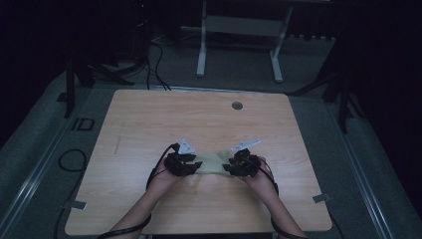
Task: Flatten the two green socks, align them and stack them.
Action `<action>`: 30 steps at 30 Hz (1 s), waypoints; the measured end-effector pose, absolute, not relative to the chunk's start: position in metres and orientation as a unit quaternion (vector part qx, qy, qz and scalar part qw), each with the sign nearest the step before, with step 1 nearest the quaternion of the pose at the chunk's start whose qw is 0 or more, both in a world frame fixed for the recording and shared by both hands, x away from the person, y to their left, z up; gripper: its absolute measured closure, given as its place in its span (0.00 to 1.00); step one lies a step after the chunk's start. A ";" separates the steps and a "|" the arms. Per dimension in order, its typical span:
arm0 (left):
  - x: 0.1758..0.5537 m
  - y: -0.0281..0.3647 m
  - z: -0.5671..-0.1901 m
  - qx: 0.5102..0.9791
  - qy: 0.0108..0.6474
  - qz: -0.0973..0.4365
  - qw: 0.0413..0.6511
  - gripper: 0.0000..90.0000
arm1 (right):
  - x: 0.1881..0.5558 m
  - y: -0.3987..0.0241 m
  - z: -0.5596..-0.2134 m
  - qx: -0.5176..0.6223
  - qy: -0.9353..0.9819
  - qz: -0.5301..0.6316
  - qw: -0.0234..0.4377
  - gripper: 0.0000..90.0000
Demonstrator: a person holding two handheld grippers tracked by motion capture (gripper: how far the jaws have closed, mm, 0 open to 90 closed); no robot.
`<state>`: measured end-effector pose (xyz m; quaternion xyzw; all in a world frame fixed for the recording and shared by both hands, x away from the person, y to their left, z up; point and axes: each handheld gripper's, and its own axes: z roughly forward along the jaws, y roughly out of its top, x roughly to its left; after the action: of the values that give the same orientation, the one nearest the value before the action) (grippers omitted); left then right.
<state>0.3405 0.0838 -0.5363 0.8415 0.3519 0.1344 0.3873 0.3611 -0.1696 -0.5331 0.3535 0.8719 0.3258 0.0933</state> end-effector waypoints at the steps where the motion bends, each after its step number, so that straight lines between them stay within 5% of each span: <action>1: 0.338 0.086 -0.534 0.839 0.353 0.131 0.392 0.67 | 0.360 -0.171 -0.530 0.352 0.870 0.331 0.092 0.62; 7: 0.323 0.103 -0.526 0.829 0.356 0.134 0.411 0.54 | 0.354 -0.182 -0.516 0.343 0.867 0.348 0.097 0.43; 12: 0.320 0.123 -0.534 0.809 0.399 0.157 0.403 0.30 | 0.353 -0.200 -0.513 0.358 0.858 0.355 0.095 0.25; 13: 0.320 0.125 -0.536 0.807 0.404 0.157 0.401 0.17 | 0.352 -0.209 -0.513 0.363 0.853 0.363 0.096 0.16; 21: 0.316 0.143 -0.548 0.801 0.428 0.162 0.387 0.03 | 0.345 -0.238 -0.514 0.379 0.836 0.376 0.127 0.16; 30: 0.300 0.165 -0.551 0.788 0.441 0.177 0.391 0.03 | 0.336 -0.268 -0.524 0.388 0.834 0.367 0.135 0.15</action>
<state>0.2998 0.1649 -0.5513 0.7881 0.4408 0.1774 0.3912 0.3359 -0.2682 -0.5241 0.3885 0.8342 0.3675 0.1346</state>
